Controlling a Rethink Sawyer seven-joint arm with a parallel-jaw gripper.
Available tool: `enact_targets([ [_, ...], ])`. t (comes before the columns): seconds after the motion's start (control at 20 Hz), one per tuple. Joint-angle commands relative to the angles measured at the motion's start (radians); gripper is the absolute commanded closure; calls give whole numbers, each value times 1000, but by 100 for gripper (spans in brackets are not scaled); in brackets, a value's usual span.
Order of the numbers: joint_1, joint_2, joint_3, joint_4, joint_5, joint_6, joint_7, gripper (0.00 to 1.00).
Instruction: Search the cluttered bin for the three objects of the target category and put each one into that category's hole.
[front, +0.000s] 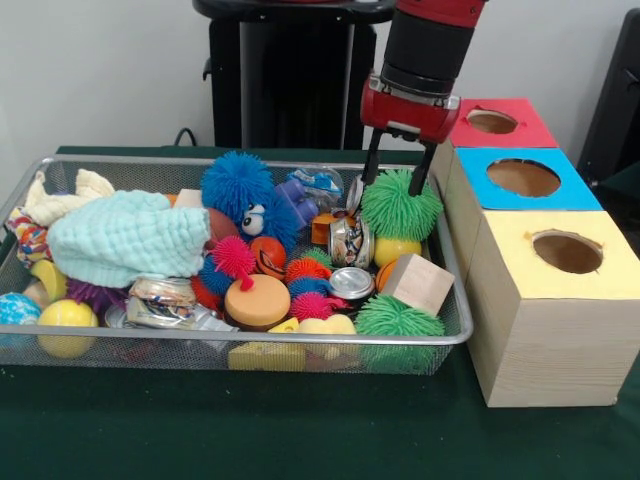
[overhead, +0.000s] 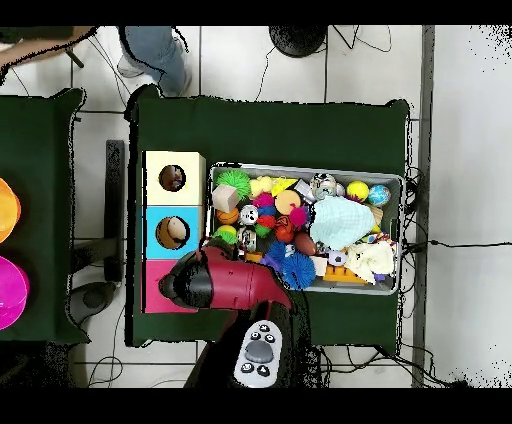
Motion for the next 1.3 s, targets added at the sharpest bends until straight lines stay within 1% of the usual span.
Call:
enact_targets([
  [0.05, -17, 67, 80, 7, 61, -88, 226, 0],
  [0.3, -14, 68, 77, 11, 70, -81, 216, 0],
  [0.4, -24, 75, 87, 8, 77, -75, 211, 0],
  [0.55, -64, 92, 150, 22, 96, -3, 191, 0],
  [0.75, -99, 97, 205, 37, 111, 50, 176, 0],
  [0.9, -108, 105, 222, 41, 119, 84, 171, 0],
  [1.0, -119, 108, 231, 33, 123, 141, 152, 0],
  [1.15, -127, 113, 236, 22, 114, 199, 124, 0],
  [1.3, -147, 114, 256, 29, 108, 238, 107, 0],
])
